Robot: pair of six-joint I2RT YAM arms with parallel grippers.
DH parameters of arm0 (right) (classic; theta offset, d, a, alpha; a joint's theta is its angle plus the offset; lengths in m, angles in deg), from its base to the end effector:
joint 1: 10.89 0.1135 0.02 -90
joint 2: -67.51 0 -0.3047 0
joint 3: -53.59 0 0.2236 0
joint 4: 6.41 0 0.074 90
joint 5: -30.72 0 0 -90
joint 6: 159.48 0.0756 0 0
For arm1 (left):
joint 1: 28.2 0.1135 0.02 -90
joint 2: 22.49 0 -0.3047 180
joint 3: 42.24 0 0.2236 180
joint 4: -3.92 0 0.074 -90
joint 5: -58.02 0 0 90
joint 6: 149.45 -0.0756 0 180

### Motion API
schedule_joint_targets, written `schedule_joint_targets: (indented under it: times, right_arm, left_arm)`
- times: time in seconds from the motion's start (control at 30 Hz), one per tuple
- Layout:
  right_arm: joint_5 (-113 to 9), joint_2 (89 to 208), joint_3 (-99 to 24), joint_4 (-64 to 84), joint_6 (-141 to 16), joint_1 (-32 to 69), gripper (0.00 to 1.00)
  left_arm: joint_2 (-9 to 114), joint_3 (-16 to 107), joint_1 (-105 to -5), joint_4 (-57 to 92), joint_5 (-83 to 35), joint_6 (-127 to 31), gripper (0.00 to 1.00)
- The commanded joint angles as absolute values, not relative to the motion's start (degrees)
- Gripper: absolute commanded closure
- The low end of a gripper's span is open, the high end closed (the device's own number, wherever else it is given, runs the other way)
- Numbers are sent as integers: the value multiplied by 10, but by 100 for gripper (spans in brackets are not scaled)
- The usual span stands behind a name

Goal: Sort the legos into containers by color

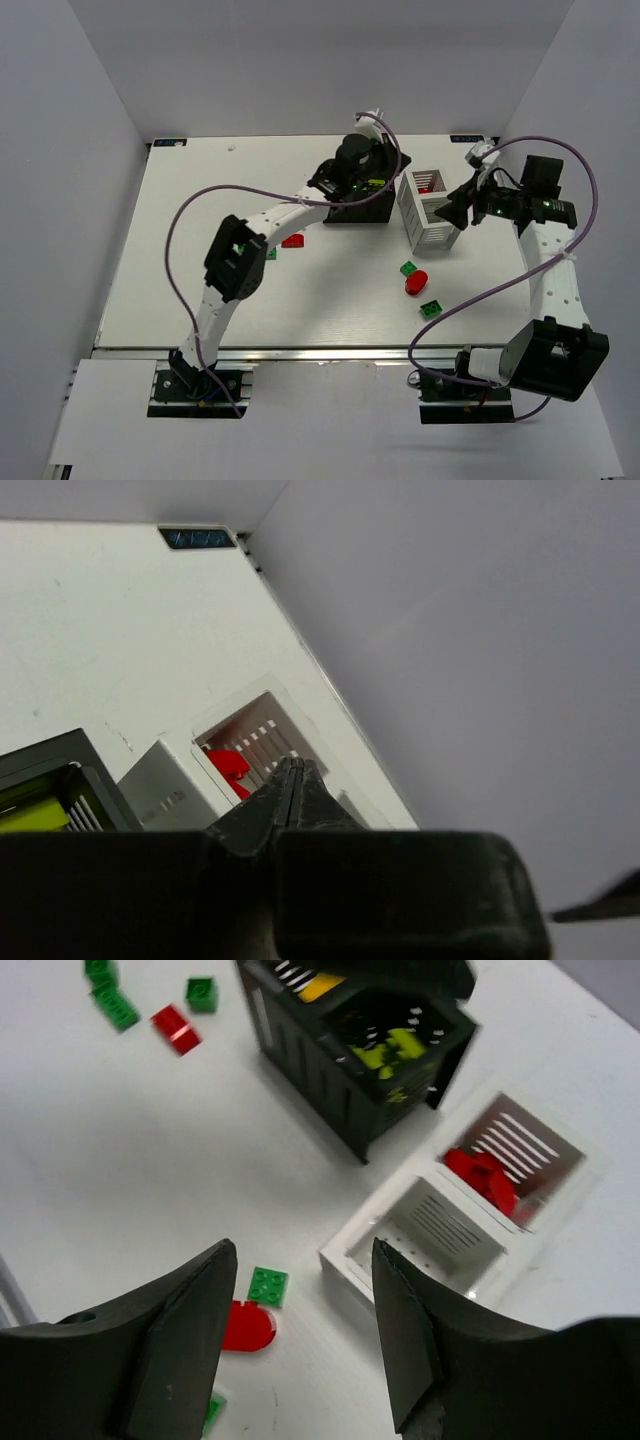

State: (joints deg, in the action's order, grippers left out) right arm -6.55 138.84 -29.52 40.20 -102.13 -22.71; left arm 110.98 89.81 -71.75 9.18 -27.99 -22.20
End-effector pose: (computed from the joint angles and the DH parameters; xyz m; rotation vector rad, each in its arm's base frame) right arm 0.2469 0.0098 0.3794 -0.8245 1.7736 0.4943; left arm 0.4324 -0.4183 0.3117 0.1558 1.8085 -1.0944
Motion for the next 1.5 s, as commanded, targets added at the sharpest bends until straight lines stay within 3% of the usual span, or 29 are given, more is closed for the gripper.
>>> schedule_joint_targets:
  times: [0.0, 0.07, 0.13, 0.27, 0.37, 0.4, 0.53, 0.87, 1.0, 1.17, 1.27, 1.37, 1.47]
  right_arm:
    - [-34, 1423, -347, 641, -1244, -183, 38]
    - [-81, 1428, -333, 696, -1311, -151, 33]
    - [-122, 1424, -312, 691, -1314, -139, 25]
    - [-186, 1406, -247, 621, -1205, -122, 26]
    - [-256, 1385, -214, 561, -1123, -92, 21]
    - [-280, 1370, -188, 510, -1052, -84, 11]
    - [-423, 1358, -147, 417, -883, -52, 11]
    - [-490, 1381, -163, 403, -642, -40, 12]
    - [-490, 1384, -144, 414, -613, -34, 22]
    - [-494, 1412, -128, 417, -650, -11, 24]
    - [-497, 1420, -116, 408, -682, 4, 22]
    - [-507, 1427, -103, 403, -713, 18, 11]
    - [-525, 1436, -89, 393, -725, 30, 11]
  left_arm:
    - [949, 803, -684, 115, -267, -238, 94]
    - [870, 736, -662, 140, -232, -225, 88]
    - [779, 622, -630, 163, -229, -215, 61]
    - [617, 445, -589, 191, -303, -217, 27]
    - [501, 343, -576, 244, -382, -224, 3]
    - [476, 323, -575, 256, -428, -222, 2]
    - [377, 239, -573, 301, -490, -199, 2]
    - [280, 160, -572, 362, -547, -159, 2]
    - [277, 156, -572, 365, -551, -163, 2]
    - [278, 155, -572, 369, -549, -164, 2]
    - [276, 152, -572, 369, -541, -164, 2]
    - [274, 149, -572, 372, -539, -161, 2]
    - [273, 147, -572, 375, -539, -157, 2]
